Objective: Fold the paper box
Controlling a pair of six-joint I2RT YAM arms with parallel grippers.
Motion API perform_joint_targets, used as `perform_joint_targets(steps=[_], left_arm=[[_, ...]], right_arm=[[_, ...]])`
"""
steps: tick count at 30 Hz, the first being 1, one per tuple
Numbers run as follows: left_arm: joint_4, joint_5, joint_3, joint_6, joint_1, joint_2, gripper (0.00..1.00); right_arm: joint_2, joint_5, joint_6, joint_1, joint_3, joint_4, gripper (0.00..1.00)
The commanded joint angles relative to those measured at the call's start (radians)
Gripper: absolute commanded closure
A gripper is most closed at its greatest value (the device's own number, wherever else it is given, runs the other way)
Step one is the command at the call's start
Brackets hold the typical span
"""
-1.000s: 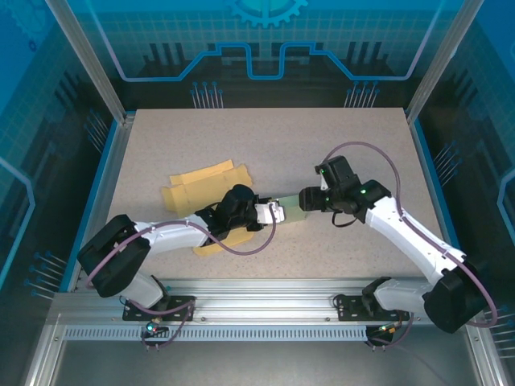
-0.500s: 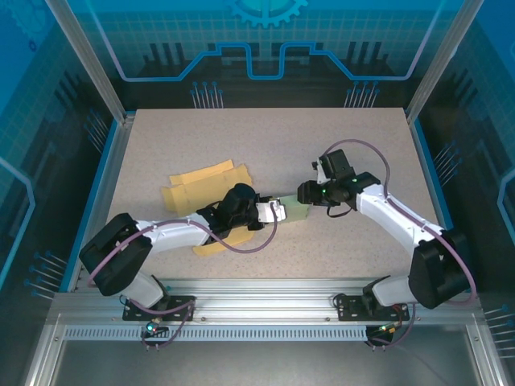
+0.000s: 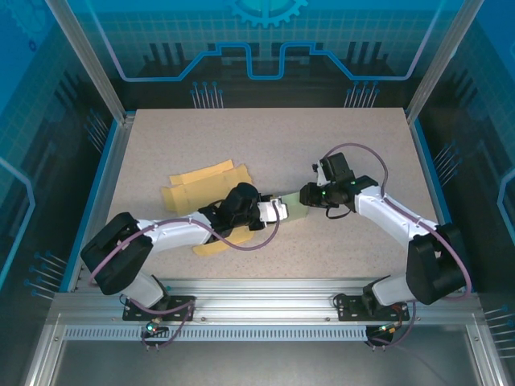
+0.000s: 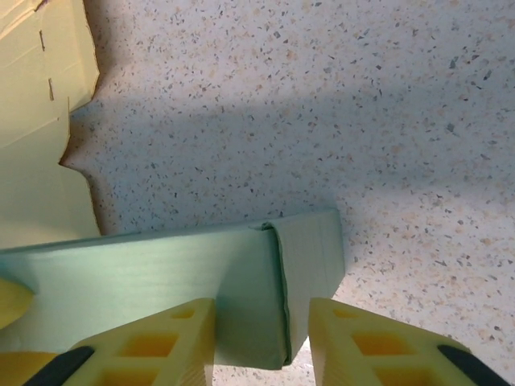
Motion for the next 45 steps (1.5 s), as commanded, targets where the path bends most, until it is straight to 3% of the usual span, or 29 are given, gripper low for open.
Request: perform_joint_targets(steps=[1, 3, 6, 20, 25, 35, 45], left_arm=[[-0.081, -0.032, 0.027, -0.066, -0.001, 0.000, 0.42], [-0.069, -0.036, 0.039, -0.089, -0.001, -0.011, 0.26], [-0.090, -0.052, 0.079, -0.126, -0.002, -0.011, 0.16], [-0.420, -0.095, 0.325, -0.237, 0.002, 0.118, 0.24], [-0.420, -0.082, 0.353, -0.438, 0.010, 0.058, 0.21], [-0.454, -0.031, 0.257, -1.212, 0.157, -0.072, 0.23], [-0.434, 0.139, 0.176, -1.323, 0.211, -0.082, 0.23]], right_arm=[[0.038, 0.077, 0.009, -0.021, -0.082, -0.069, 0.66], [0.031, 0.081, 0.011, -0.021, -0.092, -0.072, 0.66], [0.020, 0.088, 0.006, -0.020, -0.092, -0.083, 0.66], [0.019, 0.086, -0.006, -0.005, -0.035, -0.120, 0.65], [0.029, 0.091, -0.007, 0.000, -0.026, -0.125, 0.65], [0.042, 0.091, -0.008, 0.008, -0.015, -0.126, 0.65], [0.086, 0.094, -0.005, 0.024, 0.006, -0.127, 0.66]])
